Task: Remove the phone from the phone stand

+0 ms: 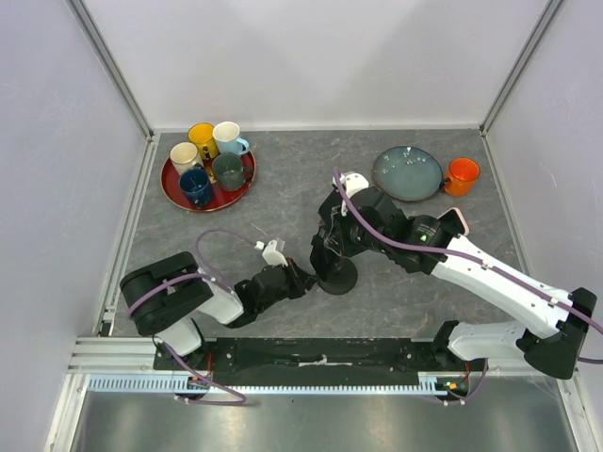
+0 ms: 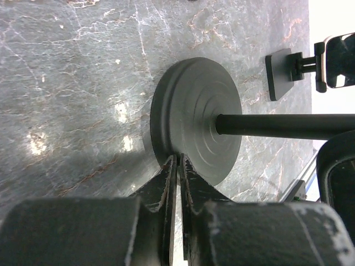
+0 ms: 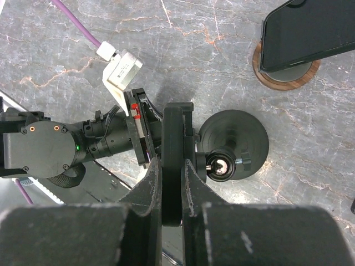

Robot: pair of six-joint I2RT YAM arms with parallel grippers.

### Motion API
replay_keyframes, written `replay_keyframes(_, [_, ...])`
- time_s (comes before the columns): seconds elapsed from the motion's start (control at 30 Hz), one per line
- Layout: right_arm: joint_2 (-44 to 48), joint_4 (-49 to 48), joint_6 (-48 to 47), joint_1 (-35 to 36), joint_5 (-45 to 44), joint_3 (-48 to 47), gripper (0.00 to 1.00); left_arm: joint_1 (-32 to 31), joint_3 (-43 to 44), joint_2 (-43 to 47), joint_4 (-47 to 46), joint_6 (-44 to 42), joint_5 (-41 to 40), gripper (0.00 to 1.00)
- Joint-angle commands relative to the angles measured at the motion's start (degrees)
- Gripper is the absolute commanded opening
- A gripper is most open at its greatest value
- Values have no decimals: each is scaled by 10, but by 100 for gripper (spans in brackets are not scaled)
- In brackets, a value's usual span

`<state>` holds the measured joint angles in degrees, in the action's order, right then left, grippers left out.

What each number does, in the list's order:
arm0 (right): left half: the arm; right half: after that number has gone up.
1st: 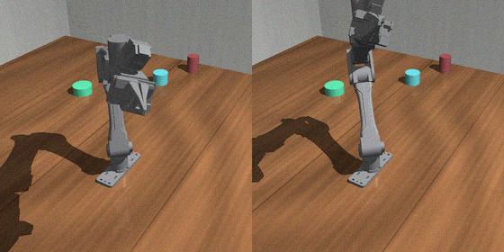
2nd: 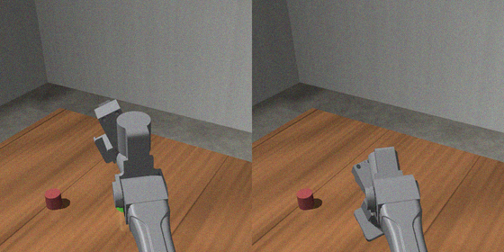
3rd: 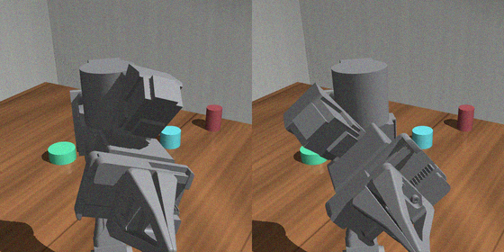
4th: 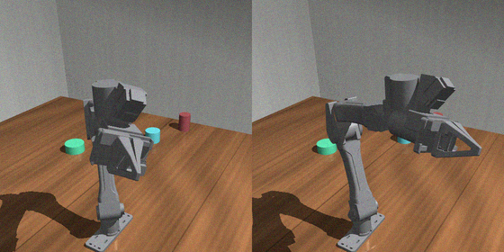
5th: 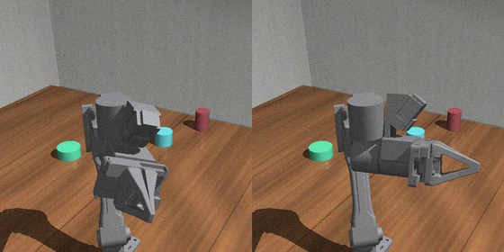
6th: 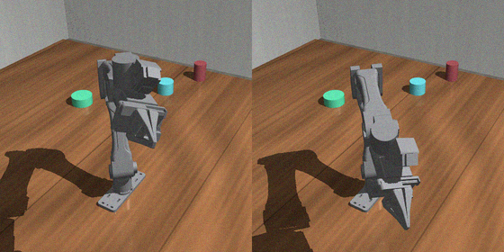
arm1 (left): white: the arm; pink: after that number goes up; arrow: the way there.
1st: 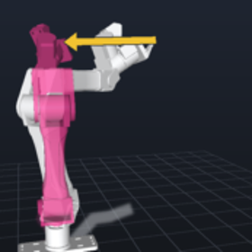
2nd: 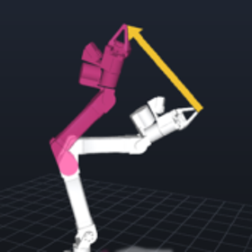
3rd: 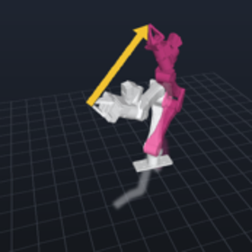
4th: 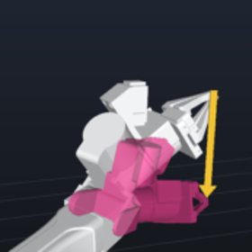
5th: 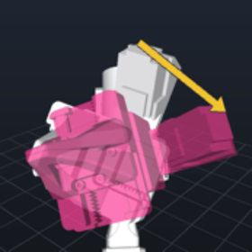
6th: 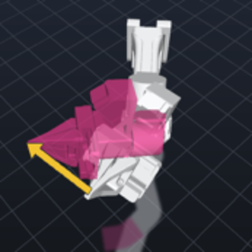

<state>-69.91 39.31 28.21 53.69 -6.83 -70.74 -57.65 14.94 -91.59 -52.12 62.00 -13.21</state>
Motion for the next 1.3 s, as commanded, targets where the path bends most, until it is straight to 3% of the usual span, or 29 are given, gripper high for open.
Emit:
replay_keyframes(0.0, [27, -85, 19, 3, 20, -8, 0, -2, 23, -21, -68, 31, 11, 8])
replay_keyframes(0.1, [27, -85, 19, 2, 23, -8, 0, -2, 40, -26, -20, 40, 8, 2])
replay_keyframes(0.3, [23, -82, 18, 2, 37, -21, 0, -2, 97, -22, 176, 66, 12, 2])
replay_keyframes(0.43, [23, -72, 11, 2, 26, -40, 0, -3, 120, -17, 251, 69, 6, 2])
replay_keyframes(0.7, [31, -62, 11, 2, 2, -41, 0, -3, 119, 11, 270, 57, 1, 2])
replay_keyframes(0.87, [40, -61, 9, 0, -6, -34, 0, -3, 64, 105, 209, 10, -22, 4])
replay_keyframes(0.97, [40, -61, 3, -3, -3, -32, 0, -3, 20, 168, 163, -53, -38, 14])
replay_keyframes(1.07, [34, -59, -4, -3, 6, -31, 0, -4, -23, 231, 106, -151, -39, 32])
replay_keyframes(1.1, [30, -59, -5, -3, 14, -31, 0, -4, -32, 251, 90, -196, -38, 44])
replay_keyframes(1.17, [27, -59, -12, -3, 18, -31, 0, -4, -55, 285, 88, -239, -36, 60])
replay_keyframes(1.2, [24, -59, -16, -3, 20, -30, 0, -4, -60, 321, 100, -272, -33, 73])
replay_keyframes(1.27, [21, -59, -24, -3, 25, -30, 0, -4, -62, 356, 122, -303, -27, 81])
